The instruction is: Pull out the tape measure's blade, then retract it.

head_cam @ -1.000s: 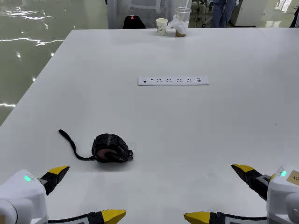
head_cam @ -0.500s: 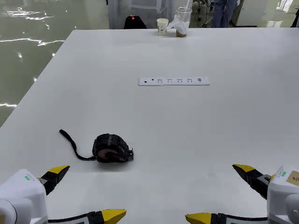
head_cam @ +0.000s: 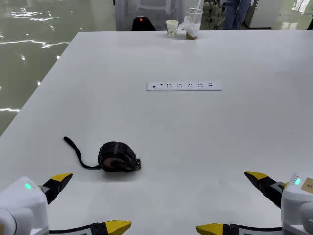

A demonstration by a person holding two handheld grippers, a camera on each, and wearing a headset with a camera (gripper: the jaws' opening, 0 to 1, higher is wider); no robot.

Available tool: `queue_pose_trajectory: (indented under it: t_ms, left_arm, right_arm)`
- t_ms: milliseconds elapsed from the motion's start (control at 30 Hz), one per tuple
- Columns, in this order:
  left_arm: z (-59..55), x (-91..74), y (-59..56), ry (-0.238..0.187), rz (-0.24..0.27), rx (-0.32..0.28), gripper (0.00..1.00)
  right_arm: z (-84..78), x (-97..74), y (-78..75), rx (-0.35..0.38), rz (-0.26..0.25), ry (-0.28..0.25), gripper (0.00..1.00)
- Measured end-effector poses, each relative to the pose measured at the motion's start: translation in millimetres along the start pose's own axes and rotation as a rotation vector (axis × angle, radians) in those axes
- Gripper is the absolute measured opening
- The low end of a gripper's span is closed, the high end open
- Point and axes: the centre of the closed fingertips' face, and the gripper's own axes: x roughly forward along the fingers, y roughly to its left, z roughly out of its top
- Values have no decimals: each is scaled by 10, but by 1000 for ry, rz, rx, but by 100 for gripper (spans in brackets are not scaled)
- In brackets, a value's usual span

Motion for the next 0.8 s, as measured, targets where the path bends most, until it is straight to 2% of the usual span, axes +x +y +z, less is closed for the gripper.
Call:
queue_pose_trajectory:
  t_ms: [400,800]
  left_arm:
    - [12,51,56,13,-21,21,99]
    - [29,110,141,31,-46,46,99]
  right_arm:
    - [72,50,-46,-39,23,-7,99]
    - [65,151,-84,-75,68,31,96]
